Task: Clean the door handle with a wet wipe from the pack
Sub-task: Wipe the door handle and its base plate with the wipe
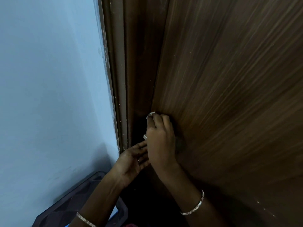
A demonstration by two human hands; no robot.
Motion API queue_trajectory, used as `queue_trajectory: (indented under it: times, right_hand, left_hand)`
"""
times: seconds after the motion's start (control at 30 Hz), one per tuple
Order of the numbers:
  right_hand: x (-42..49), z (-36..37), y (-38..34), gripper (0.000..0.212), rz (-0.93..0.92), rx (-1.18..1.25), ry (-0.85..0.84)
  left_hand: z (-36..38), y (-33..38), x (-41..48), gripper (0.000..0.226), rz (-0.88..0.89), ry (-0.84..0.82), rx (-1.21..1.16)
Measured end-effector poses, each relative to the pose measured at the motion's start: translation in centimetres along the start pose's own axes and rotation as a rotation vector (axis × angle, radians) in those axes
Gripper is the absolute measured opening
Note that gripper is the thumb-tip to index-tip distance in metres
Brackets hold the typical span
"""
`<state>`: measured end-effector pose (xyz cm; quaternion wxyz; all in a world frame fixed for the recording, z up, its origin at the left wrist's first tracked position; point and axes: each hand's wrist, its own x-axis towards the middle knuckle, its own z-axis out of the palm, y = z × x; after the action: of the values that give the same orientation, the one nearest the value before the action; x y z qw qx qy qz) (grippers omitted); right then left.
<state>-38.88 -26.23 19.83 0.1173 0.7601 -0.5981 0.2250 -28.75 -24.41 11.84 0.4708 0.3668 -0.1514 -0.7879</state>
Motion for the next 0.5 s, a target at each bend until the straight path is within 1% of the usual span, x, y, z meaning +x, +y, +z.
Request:
queue_trajectory:
  times: [0.07,0.13,0.17,0.2,0.23,0.27,0.3,0.33,0.37,0.4,0.43,0.5]
  right_hand:
    - [-1.0,-0.2,0.6,0.039,0.029,0.050,0.034]
    - [-2.2,-0.4,1.3,0.042,0.060,0.098,0.069]
    - [-2.8,-0.4,1.6,0.043,0.069,0.115,0.070]
    - [-3.2,-0.5,1.8,0.045,0.078,0.131,0.063]
    - [-3.4,-0.7,1.9,0.046,0.089,0.150,0.053]
    - [-3.4,-0.9,2.0,0.045,0.103,0.178,0.048]
    - [-3.3,-1.2,2.1,0.042,0.118,0.216,0.053]
    - [-3.1,-1.5,2.1,0.037,0.136,0.269,0.064]
    - [-2.7,-1.9,2.1,0.033,0.160,0.337,0.075]
    - [-2.4,-2.2,2.1,0.030,0.192,0.417,0.082]
    - [-2.1,-2.6,2.2,0.028,0.230,0.502,0.087]
    - [-1.8,-3.1,2.6,0.030,0.288,0.650,0.069]
  left_hand:
    - [0.1,0.4,-0.1,0.037,0.047,0.043,0.138]
    - [0.4,0.8,-0.4,0.031,0.130,0.176,0.346]
    - [0.7,1.0,-0.6,0.028,0.202,0.253,0.474]
    - [1.1,1.2,-0.9,0.024,0.322,0.343,0.635]
    - [1.5,1.5,-1.4,0.022,0.502,0.426,0.819]
    - [2.1,2.0,-2.0,0.022,0.706,0.473,0.986]
    - [2.8,2.5,-2.5,0.025,0.889,0.441,1.098]
    - [3.5,2.9,-2.7,0.032,1.010,0.328,1.158]
    - [4.2,3.1,-2.7,0.040,1.072,0.194,1.201]
    - [4.8,3.1,-2.4,0.046,1.102,0.104,1.260]
    - [5.3,3.1,-2.1,0.050,1.119,0.074,1.320]
    - [5.8,2.8,-1.3,0.050,1.158,0.151,1.385]
